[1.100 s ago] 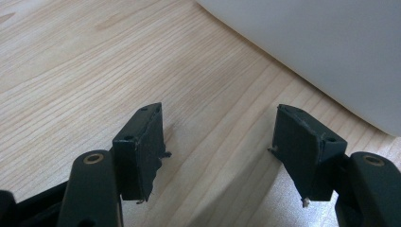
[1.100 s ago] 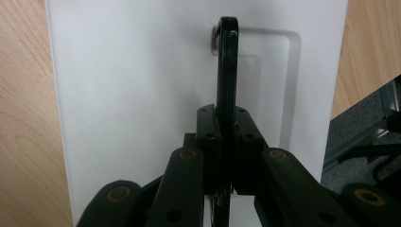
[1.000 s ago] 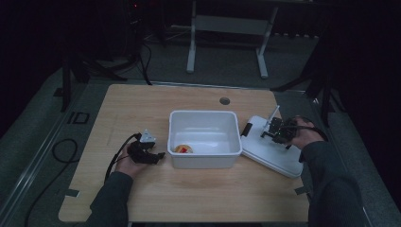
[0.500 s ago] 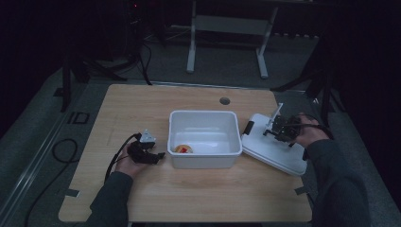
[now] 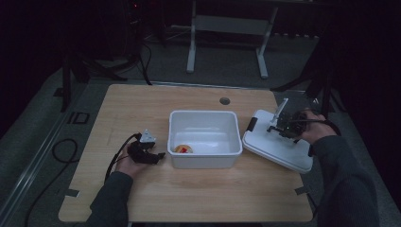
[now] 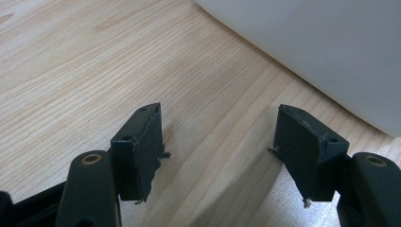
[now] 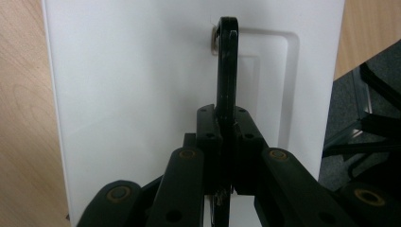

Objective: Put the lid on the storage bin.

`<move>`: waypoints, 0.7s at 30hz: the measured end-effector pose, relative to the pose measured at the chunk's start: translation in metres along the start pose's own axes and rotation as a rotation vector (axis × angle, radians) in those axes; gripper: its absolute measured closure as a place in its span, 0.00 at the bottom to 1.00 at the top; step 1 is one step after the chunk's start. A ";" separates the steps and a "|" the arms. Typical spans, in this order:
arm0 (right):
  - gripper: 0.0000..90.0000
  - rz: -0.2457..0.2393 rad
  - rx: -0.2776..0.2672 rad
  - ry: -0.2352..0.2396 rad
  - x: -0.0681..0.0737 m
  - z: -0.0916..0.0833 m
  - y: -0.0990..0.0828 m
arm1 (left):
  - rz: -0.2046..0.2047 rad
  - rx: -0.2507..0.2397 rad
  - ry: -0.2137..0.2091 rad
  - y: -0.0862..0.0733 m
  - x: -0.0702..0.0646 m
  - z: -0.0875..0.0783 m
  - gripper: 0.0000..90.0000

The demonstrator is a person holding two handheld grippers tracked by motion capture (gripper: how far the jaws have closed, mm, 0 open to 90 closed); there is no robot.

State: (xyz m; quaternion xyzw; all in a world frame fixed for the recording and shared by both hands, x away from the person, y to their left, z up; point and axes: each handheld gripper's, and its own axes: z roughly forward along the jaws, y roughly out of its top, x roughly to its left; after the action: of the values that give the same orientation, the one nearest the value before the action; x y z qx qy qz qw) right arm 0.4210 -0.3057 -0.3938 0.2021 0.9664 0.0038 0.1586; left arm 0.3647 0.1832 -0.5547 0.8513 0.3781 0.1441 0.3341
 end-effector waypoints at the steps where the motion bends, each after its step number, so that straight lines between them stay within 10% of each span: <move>1: 0.94 -0.003 -0.001 0.000 -0.001 -0.002 0.000 | 0.001 -0.001 0.000 0.000 0.000 0.000 0.38; 21: 0.94 -0.027 -0.035 -0.011 -0.005 -0.025 -0.001 | -0.003 -0.002 0.000 0.000 0.000 0.000 0.38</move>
State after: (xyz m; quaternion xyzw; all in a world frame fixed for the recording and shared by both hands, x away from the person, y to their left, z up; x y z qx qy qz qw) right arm 0.4177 -0.3070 -0.3690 0.1863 0.9679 0.0172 0.1676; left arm 0.3647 0.1830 -0.5549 0.8503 0.3792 0.1441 0.3352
